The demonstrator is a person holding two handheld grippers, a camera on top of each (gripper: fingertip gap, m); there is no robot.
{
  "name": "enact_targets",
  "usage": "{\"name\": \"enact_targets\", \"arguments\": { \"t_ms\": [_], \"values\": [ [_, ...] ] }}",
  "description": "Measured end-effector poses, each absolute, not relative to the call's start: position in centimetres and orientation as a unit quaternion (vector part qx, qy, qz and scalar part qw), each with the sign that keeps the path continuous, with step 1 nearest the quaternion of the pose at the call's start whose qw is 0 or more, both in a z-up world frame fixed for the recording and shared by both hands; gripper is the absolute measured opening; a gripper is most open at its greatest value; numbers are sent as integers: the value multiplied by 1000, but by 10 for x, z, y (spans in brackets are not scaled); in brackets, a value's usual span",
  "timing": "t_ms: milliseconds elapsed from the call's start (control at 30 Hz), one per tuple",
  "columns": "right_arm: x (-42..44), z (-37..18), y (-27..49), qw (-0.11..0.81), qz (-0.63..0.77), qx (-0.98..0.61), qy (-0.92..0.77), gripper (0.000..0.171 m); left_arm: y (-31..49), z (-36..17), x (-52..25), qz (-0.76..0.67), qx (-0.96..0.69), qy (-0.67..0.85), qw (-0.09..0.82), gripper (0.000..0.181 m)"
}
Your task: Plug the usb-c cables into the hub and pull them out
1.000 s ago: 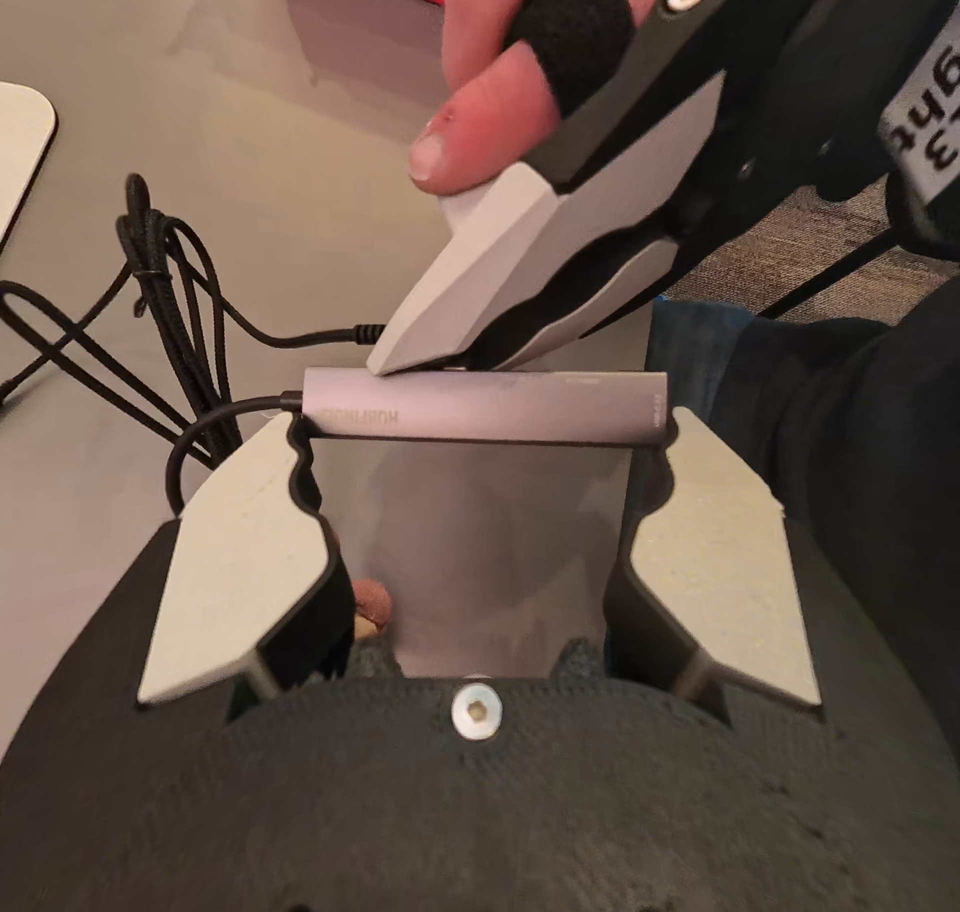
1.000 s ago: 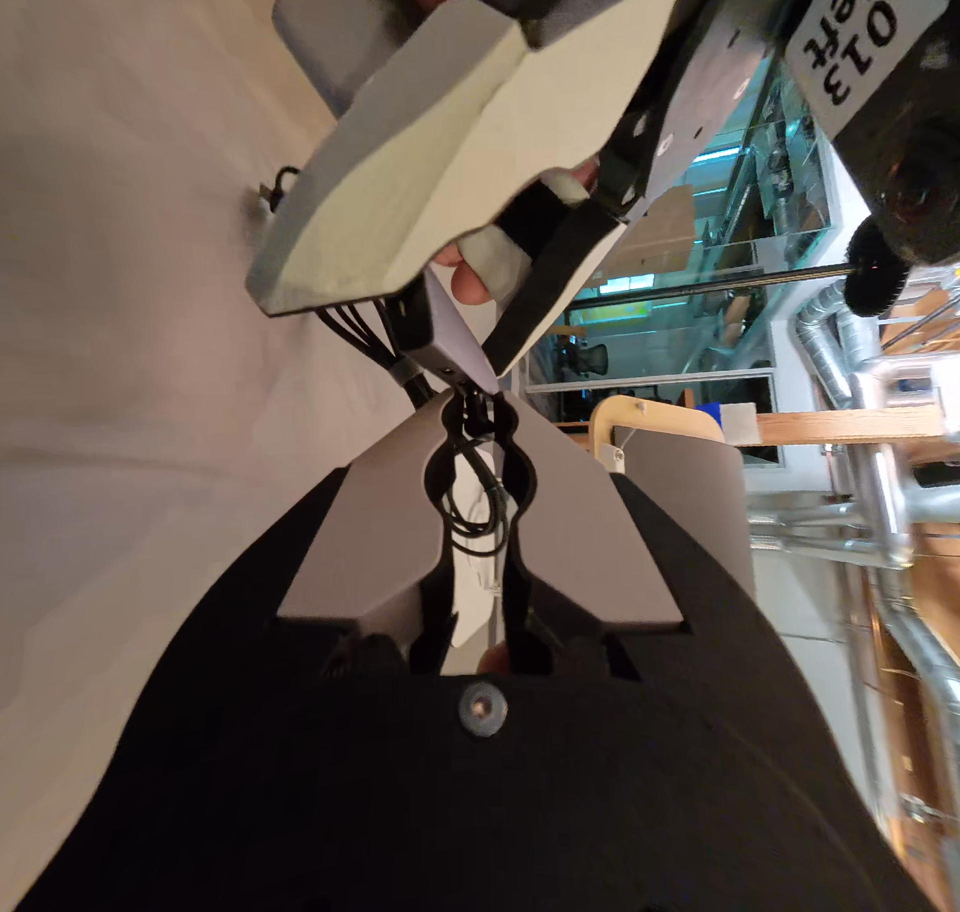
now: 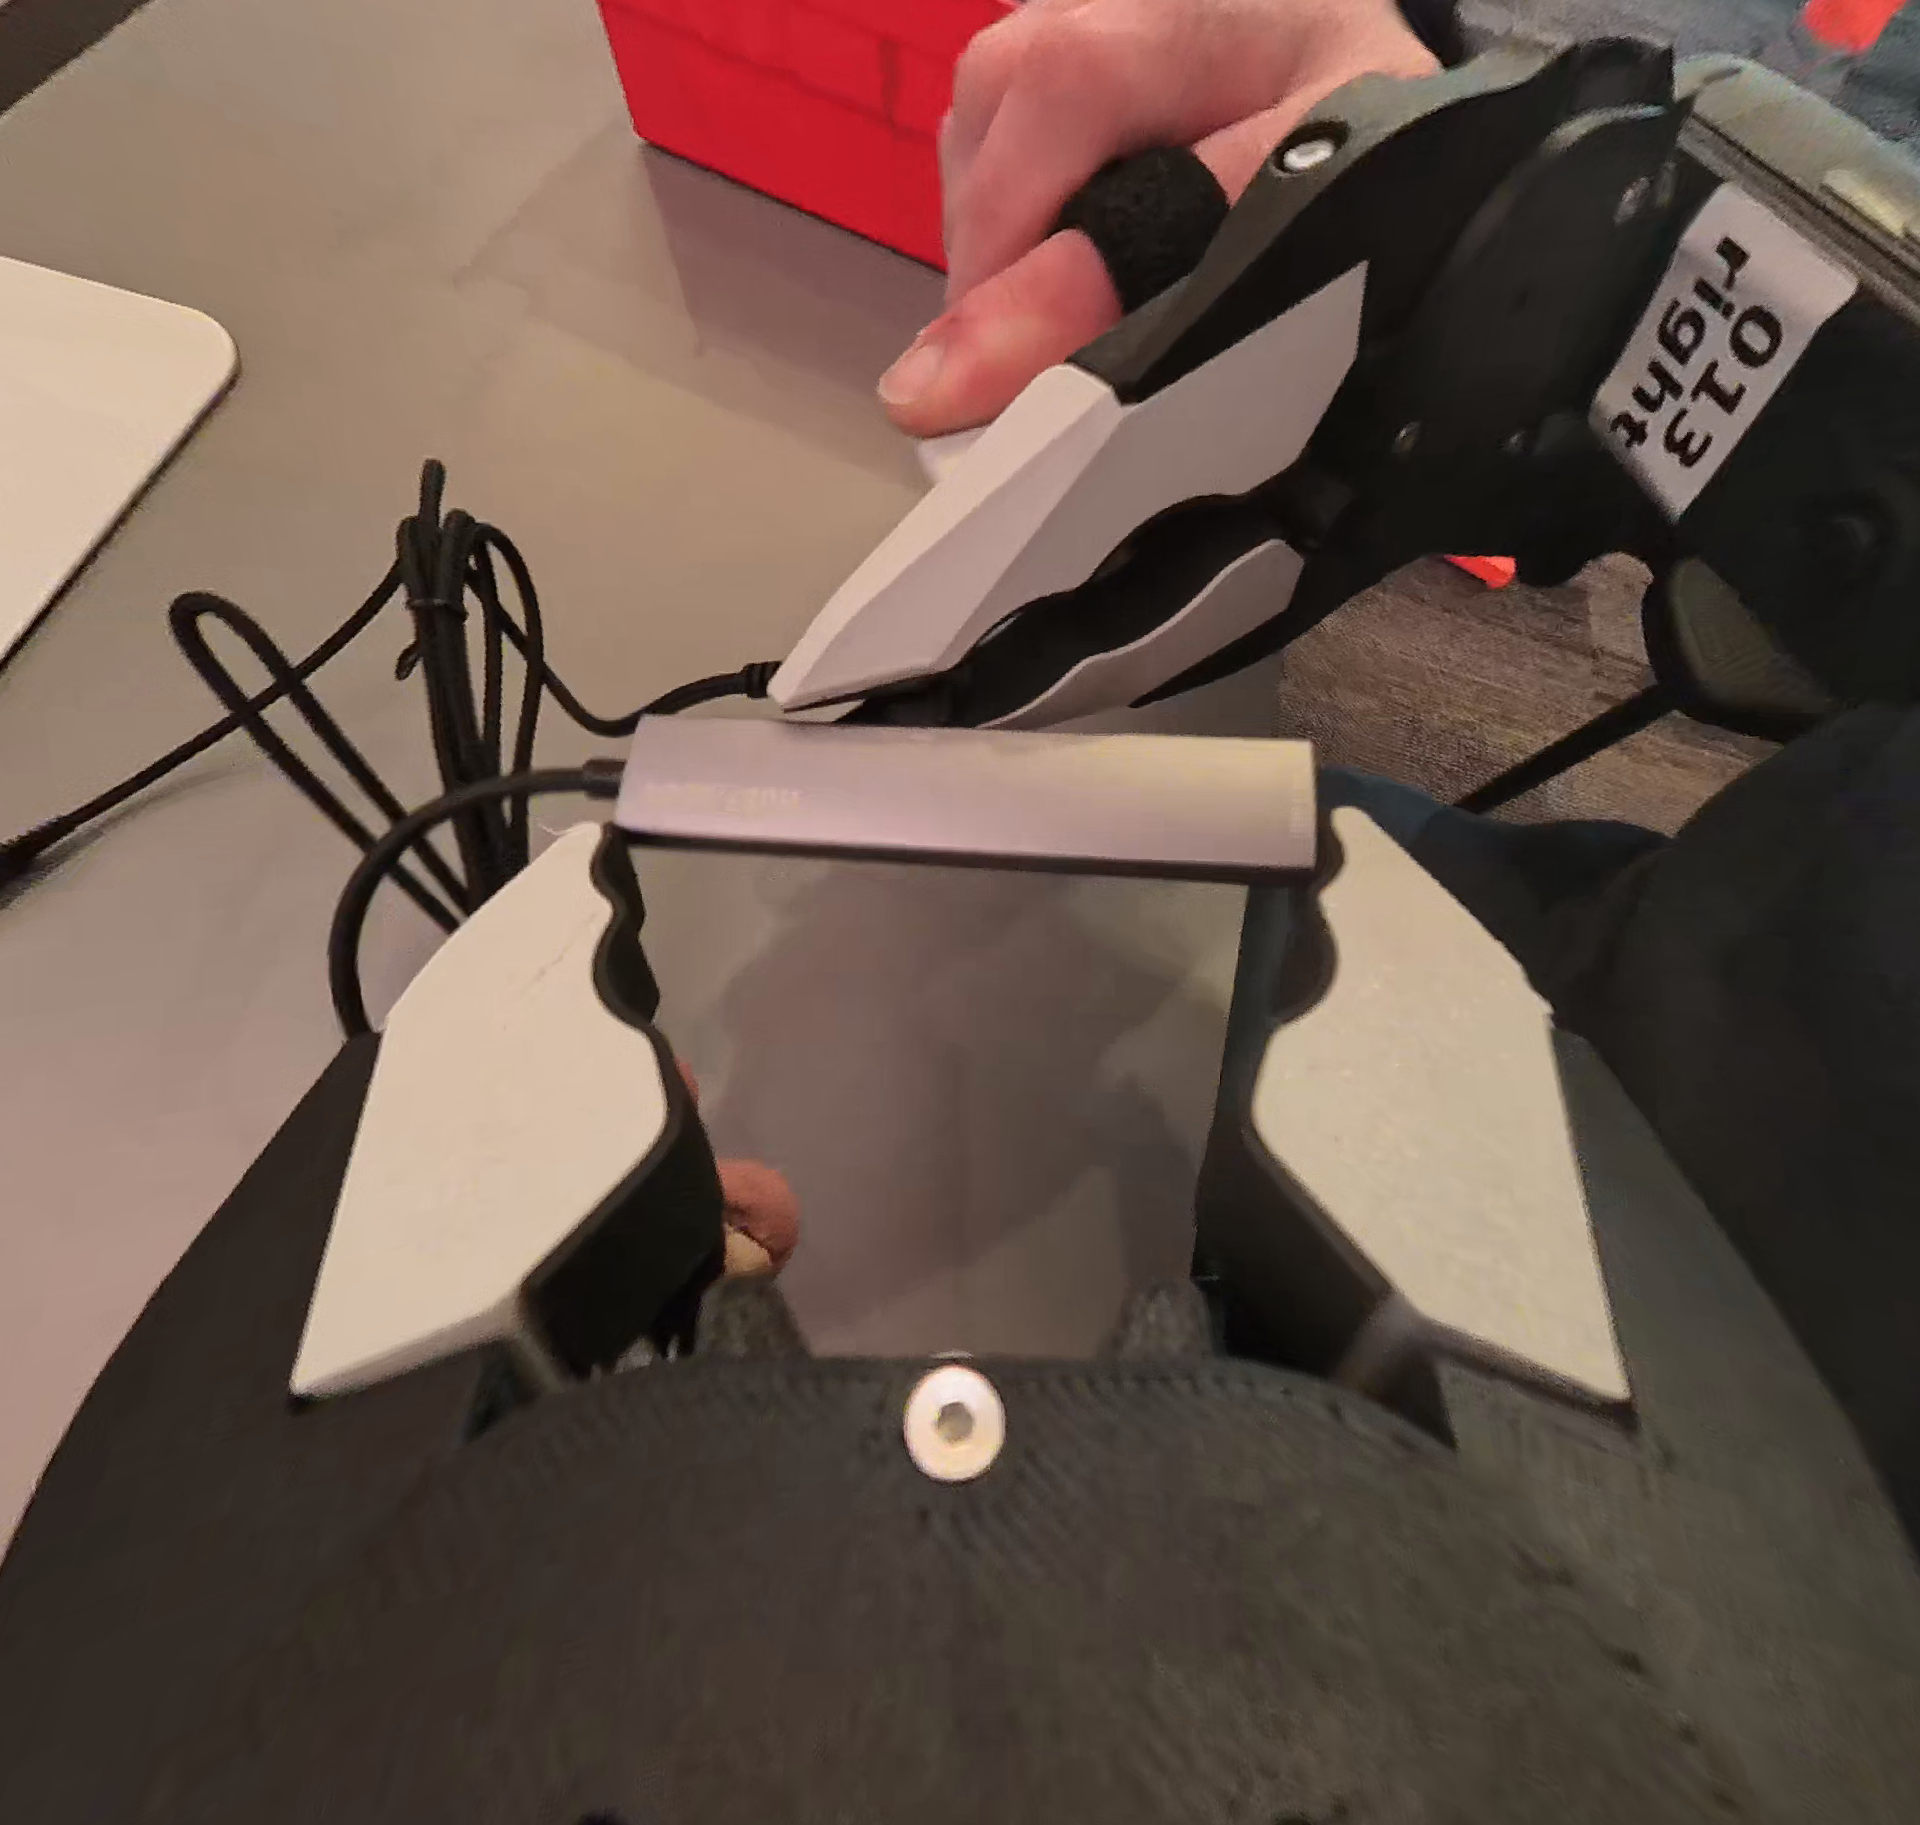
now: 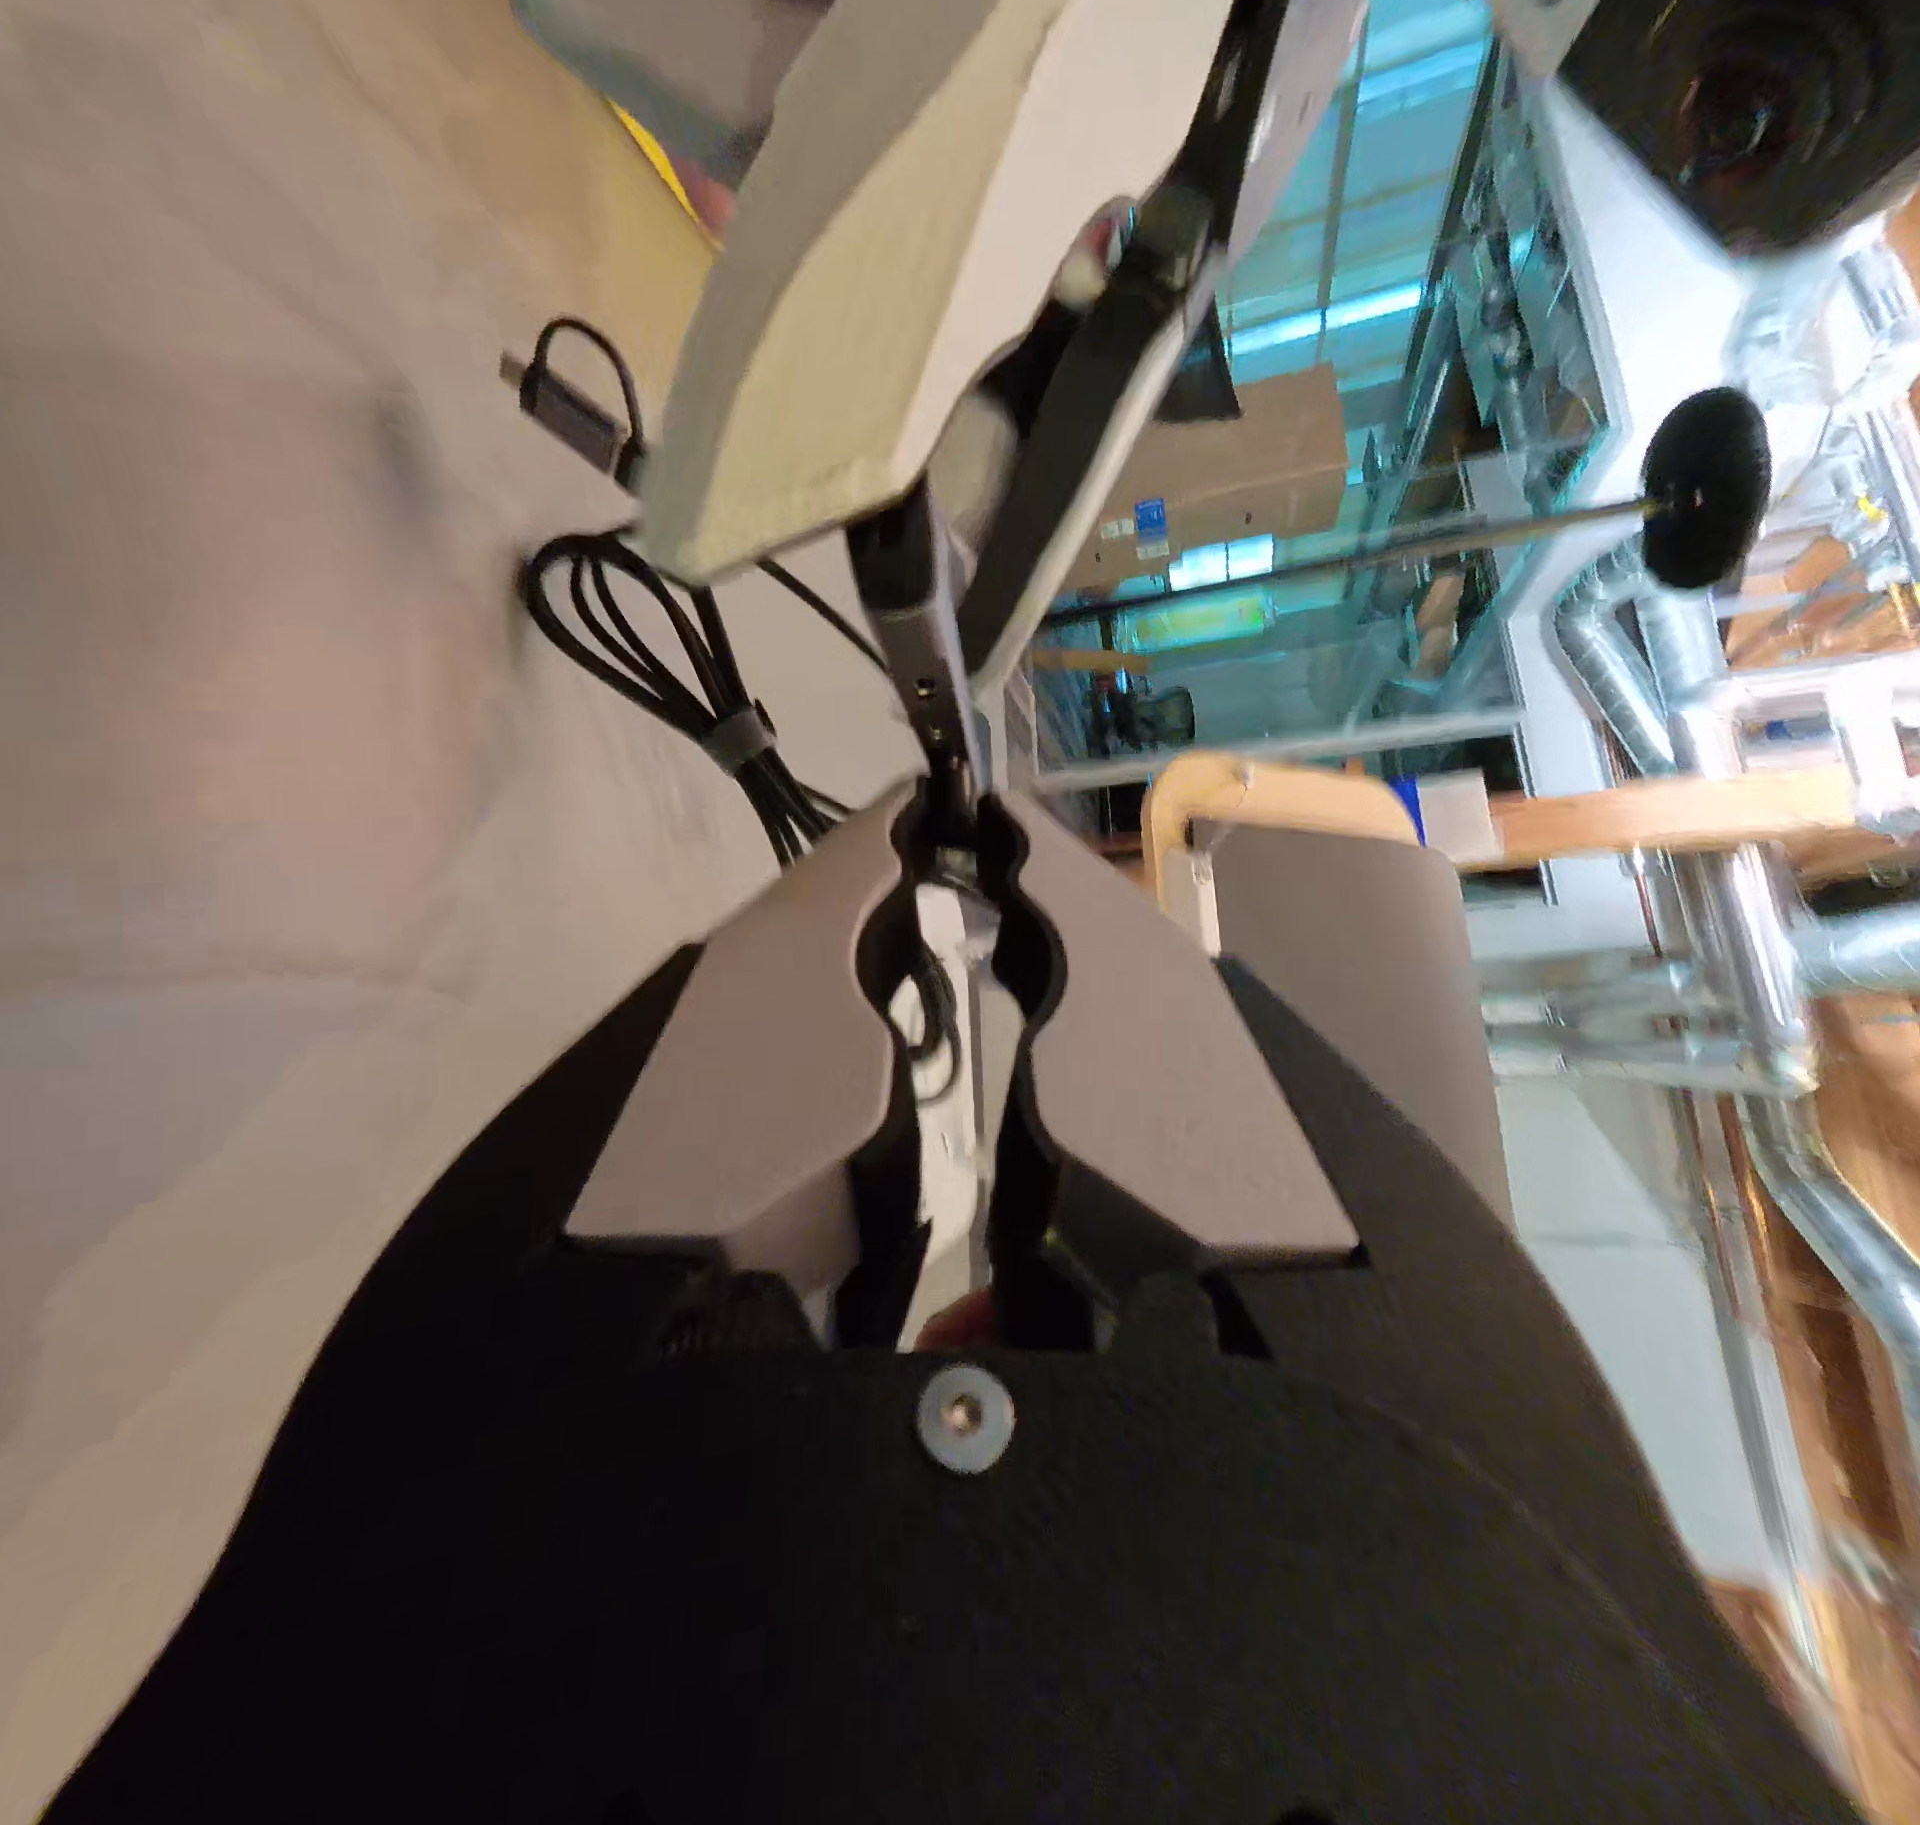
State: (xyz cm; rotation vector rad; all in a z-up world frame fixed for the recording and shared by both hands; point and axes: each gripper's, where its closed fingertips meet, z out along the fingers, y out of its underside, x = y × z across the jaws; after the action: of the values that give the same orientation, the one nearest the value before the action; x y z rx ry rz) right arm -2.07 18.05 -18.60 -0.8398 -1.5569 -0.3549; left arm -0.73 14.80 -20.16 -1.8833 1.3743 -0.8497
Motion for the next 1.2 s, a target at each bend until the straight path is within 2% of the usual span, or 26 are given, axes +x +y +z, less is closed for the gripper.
{"name": "enact_targets", "arguments": {
  "t_ms": [33, 67, 100, 167, 233, 267, 300, 367, 400, 467, 633, 667, 967, 1067, 1200],
  "values": [
    [-10, -189, 194, 604, -192, -388, -669, 4, 143, -196, -11, -340, -705, 533, 322, 66],
    [3, -189, 207, 600, -209, -411, -654, 5, 157, -179, -15, -359, -709, 478, 374, 23],
    [6, -183, 207, 618, -175, -418, -642, 4, 168, -177, -25, -346, -726, 452, 387, 6],
    [0, -173, 198, 627, -150, -412, -643, 5, 184, -183, -41, -305, -746, 439, 397, 39],
    [-12, -172, 193, 621, -139, -408, -655, 4, 182, -180, -37, -317, -734, 446, 402, 48],
    [-15, -173, 194, 622, -127, -413, -653, 4, 184, -183, -37, -275, -728, 470, 417, 57],
    [-17, -175, 195, 619, -120, -416, -655, 4, 185, -186, -37, -233, -720, 491, 431, 73],
    [-21, -183, 191, 607, -83, -420, -669, 4, 186, -179, -33, -159, -672, 532, 489, 81],
    [-22, -184, 189, 606, -56, -428, -668, 4, 184, -174, -30, -120, -637, 554, 523, 77],
    [-23, -183, 184, 603, -25, -429, -672, 4, 187, -169, -28, -31, -591, 583, 556, 55],
    [-19, -179, 183, 595, 1, -435, -676, 4, 184, -176, -13, 47, -534, 637, 554, 24],
    [-18, -178, 183, 595, 10, -438, -674, 5, 183, -177, -11, 51, -527, 646, 551, 13],
    [-12, -174, 178, 598, 86, -450, -658, 4, 178, -172, -6, 50, -501, 654, 565, 10],
    [-11, -173, 173, 592, 124, -449, -658, 4, 176, -164, -4, 45, -486, 647, 586, 24],
    [-10, -172, 175, 588, 102, -446, -667, 4, 174, -168, -2, 87, -457, 666, 583, 14]
  ]
}}
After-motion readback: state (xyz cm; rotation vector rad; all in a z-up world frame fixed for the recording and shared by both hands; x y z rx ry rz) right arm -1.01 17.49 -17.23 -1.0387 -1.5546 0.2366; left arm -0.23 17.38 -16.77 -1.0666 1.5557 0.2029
